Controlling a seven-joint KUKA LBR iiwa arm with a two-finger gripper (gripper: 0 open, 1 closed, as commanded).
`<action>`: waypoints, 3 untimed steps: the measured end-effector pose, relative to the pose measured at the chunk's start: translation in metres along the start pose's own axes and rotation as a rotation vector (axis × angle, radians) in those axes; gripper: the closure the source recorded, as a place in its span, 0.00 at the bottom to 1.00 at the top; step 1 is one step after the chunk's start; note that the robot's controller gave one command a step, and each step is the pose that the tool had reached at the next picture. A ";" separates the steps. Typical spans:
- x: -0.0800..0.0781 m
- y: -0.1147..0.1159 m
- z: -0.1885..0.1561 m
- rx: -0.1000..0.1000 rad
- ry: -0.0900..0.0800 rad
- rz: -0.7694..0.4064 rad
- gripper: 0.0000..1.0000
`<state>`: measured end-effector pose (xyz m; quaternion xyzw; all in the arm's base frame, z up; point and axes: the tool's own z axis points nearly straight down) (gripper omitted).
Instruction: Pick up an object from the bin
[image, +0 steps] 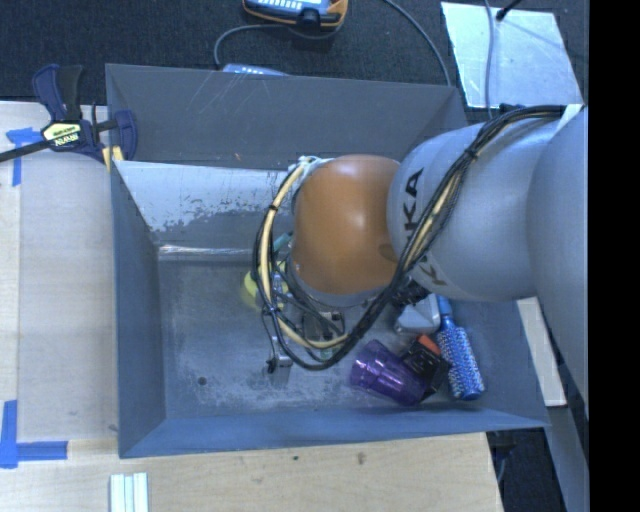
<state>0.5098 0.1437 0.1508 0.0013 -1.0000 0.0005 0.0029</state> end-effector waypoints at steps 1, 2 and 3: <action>-0.002 -0.001 -0.005 -0.002 -0.008 0.003 0.00; -0.014 -0.024 0.000 -0.004 -0.009 -0.073 0.00; -0.024 -0.069 0.030 -0.001 -0.012 -0.133 0.00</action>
Offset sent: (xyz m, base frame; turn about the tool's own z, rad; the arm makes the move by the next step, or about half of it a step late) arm 0.0601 -0.1303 -0.0198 -0.3057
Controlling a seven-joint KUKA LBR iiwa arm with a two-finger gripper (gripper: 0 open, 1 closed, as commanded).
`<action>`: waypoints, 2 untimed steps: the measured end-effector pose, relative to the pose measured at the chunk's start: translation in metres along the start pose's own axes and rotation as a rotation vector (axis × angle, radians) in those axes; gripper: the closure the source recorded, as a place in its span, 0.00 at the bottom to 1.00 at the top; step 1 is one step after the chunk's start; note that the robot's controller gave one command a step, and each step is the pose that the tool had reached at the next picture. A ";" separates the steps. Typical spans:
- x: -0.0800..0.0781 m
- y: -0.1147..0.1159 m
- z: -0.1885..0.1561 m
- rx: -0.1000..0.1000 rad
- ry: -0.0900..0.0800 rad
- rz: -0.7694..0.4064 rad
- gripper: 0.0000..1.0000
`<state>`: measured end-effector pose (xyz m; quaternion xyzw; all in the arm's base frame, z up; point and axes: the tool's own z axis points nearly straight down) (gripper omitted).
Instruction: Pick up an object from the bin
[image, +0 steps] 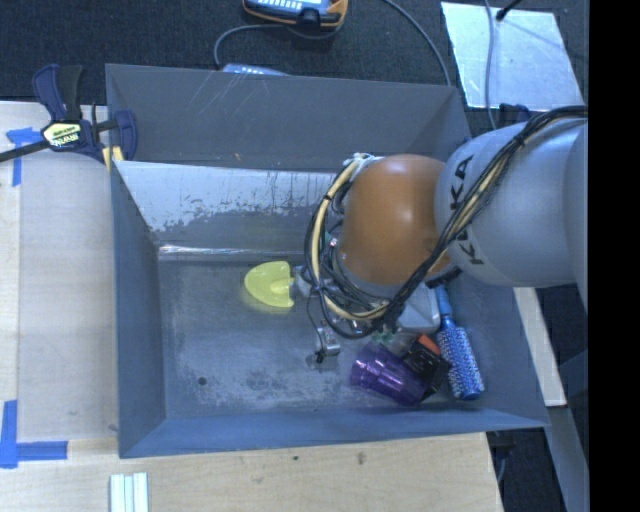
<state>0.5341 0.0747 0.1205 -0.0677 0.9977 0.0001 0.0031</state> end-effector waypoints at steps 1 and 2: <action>-0.048 -0.018 0.013 -0.001 0.001 0.002 0.00; -0.077 -0.022 0.043 0.000 -0.007 -0.014 0.00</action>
Offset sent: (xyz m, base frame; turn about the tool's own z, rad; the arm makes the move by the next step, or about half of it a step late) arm 0.0818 -0.0101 -0.0505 -0.0200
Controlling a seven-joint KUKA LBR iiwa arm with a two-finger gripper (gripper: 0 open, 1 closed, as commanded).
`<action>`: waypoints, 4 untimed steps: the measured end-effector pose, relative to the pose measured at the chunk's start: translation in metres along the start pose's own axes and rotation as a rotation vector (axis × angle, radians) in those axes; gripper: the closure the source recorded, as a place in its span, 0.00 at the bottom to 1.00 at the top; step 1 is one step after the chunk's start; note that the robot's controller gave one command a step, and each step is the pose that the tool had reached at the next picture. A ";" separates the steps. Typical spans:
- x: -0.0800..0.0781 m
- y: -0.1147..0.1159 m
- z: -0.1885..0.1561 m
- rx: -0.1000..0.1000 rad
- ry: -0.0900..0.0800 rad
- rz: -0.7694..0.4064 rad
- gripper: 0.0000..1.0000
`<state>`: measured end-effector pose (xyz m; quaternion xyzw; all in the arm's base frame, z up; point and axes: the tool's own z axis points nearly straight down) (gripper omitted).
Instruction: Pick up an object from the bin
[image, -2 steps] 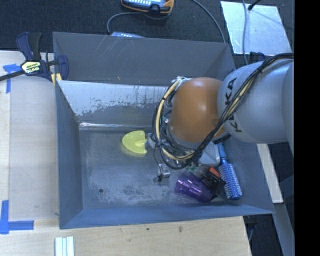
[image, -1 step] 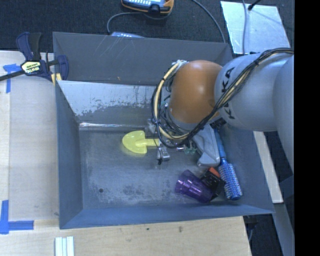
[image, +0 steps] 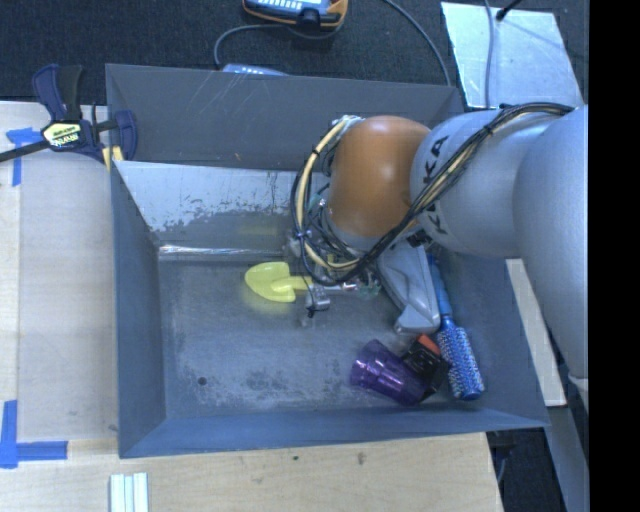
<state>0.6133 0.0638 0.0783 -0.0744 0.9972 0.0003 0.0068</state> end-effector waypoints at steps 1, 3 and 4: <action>-0.004 -0.001 0.018 -0.001 0.003 0.016 0.00; 0.022 0.050 0.006 -0.002 0.001 -0.235 1.00; 0.022 0.050 0.006 -0.003 0.001 -0.234 1.00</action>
Offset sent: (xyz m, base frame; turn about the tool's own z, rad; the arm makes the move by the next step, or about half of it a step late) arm -0.0122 0.0004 -0.0083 -0.0694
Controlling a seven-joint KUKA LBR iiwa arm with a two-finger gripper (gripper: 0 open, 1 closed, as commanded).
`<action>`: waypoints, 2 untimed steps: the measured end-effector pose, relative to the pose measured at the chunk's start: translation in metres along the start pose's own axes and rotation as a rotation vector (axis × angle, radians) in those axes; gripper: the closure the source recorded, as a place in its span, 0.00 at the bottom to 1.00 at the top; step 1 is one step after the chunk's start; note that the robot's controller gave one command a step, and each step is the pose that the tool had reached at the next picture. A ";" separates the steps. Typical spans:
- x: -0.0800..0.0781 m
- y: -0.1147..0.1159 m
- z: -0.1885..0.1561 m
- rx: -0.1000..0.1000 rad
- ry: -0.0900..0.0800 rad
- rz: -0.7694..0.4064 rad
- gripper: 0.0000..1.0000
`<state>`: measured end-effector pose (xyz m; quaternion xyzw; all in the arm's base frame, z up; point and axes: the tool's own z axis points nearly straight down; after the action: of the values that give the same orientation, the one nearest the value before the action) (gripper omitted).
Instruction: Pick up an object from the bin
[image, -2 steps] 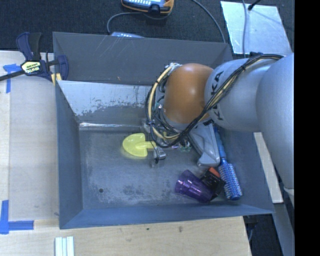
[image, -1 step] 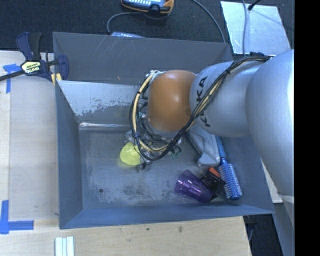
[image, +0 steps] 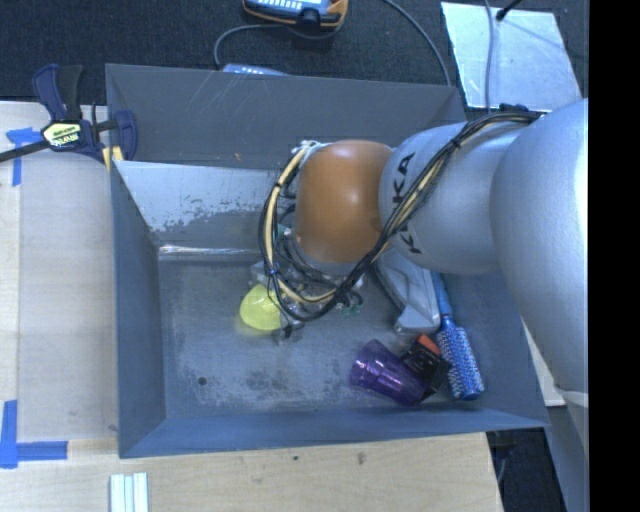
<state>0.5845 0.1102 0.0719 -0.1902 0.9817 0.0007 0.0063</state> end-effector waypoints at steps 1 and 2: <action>-0.005 -0.006 -0.095 0.000 -0.003 0.000 1.00; -0.005 -0.006 -0.095 0.000 -0.003 0.000 1.00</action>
Offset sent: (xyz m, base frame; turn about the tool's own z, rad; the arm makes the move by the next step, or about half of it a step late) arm 0.0000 0.0000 0.0000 0.0000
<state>0.5903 0.1060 0.1666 -0.1902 0.9817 0.0010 0.0078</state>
